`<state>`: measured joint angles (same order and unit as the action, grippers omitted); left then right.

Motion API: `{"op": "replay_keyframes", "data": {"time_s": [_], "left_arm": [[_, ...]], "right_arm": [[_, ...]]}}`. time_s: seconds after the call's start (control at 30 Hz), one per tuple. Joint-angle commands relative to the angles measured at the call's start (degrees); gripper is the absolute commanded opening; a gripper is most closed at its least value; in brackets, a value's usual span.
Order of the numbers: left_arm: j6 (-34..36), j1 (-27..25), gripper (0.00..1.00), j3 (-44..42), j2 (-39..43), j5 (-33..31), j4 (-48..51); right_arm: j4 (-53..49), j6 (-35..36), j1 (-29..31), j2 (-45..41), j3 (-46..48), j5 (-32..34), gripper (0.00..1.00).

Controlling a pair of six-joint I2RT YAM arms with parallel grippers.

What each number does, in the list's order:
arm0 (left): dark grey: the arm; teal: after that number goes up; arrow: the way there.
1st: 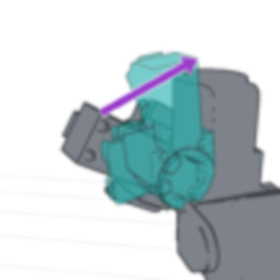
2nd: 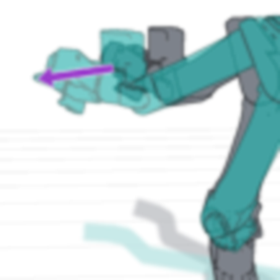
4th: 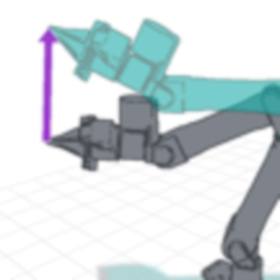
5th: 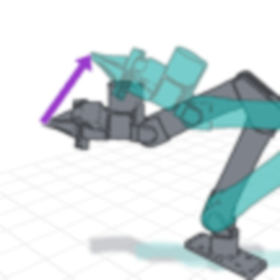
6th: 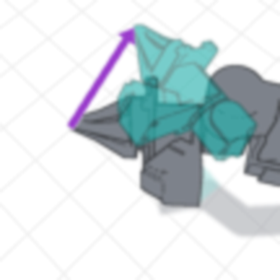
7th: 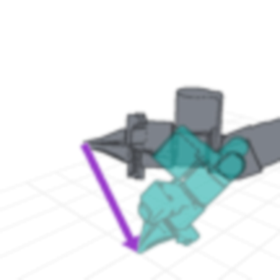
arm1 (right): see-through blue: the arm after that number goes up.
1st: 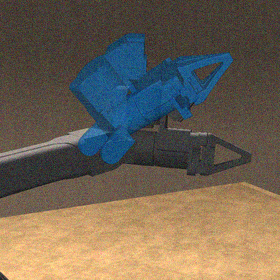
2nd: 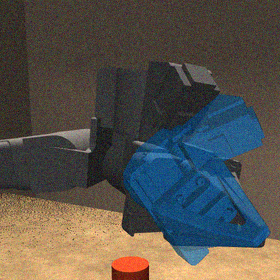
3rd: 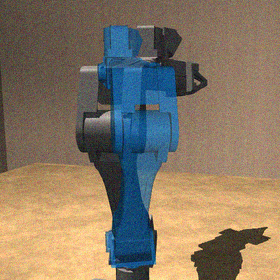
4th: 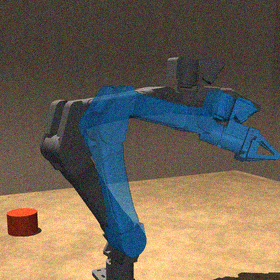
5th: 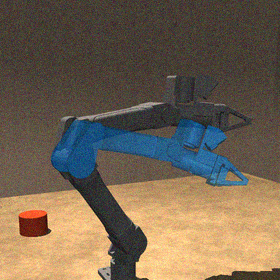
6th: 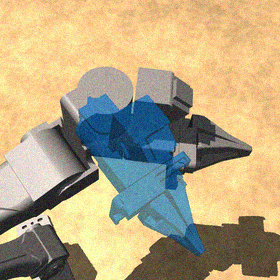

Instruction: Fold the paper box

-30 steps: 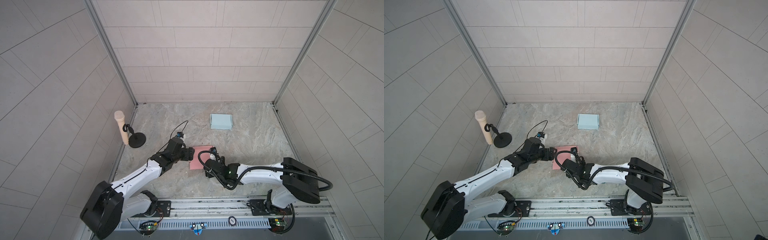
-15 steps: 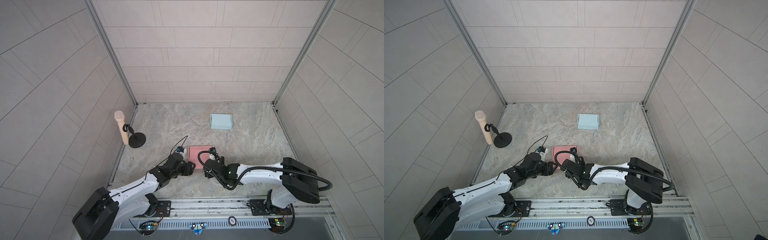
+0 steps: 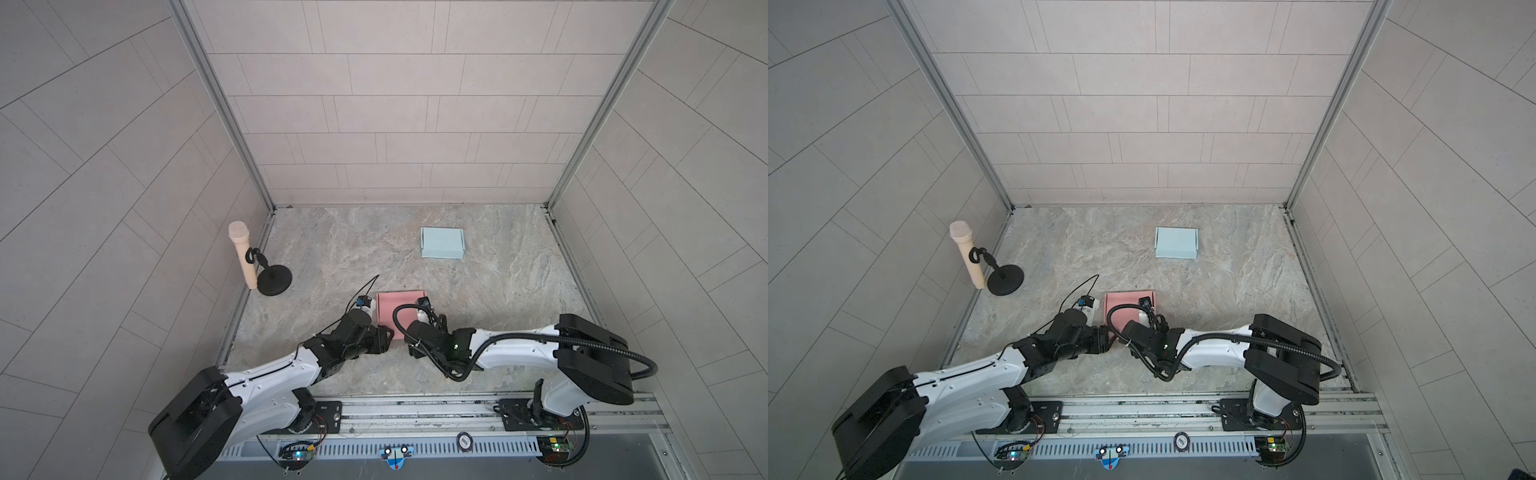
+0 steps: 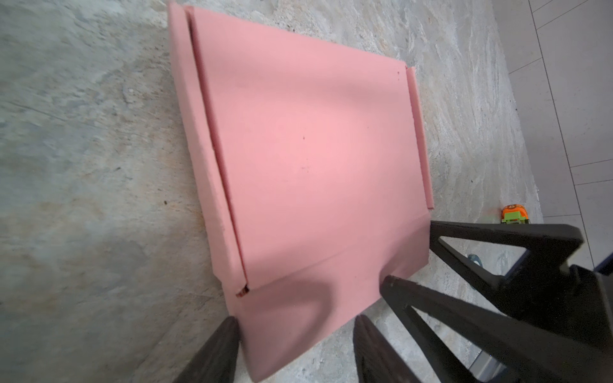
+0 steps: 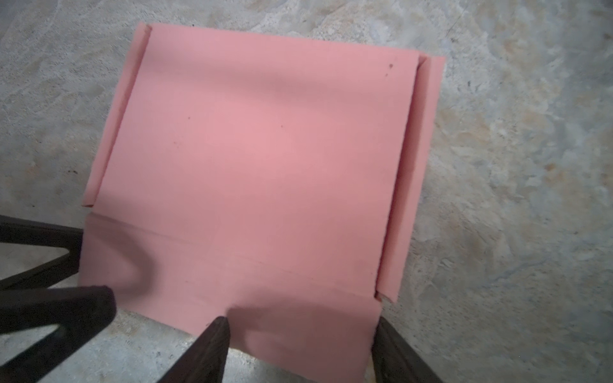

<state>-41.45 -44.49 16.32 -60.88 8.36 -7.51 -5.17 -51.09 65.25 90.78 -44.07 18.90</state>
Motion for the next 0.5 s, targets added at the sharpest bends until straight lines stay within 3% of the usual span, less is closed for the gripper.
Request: {"op": "replay_keyframes", "data": {"time_s": [0.0,0.23,0.47], "left_arm": [[-0.20,-0.92,0.60,0.40,2.00,-0.27,-0.17],[0.65,-0.94,0.61,0.21,3.76,-1.72,2.32],[2.39,-0.86,0.58,0.73,-0.13,-4.38,1.18]], "right_arm": [[0.56,-0.94,0.88,0.62,-1.64,-0.26,0.69],[0.43,-1.03,1.10,0.44,-1.71,-0.04,0.69],[0.47,-1.07,1.10,1.84,-2.13,-0.07,0.69]]}}
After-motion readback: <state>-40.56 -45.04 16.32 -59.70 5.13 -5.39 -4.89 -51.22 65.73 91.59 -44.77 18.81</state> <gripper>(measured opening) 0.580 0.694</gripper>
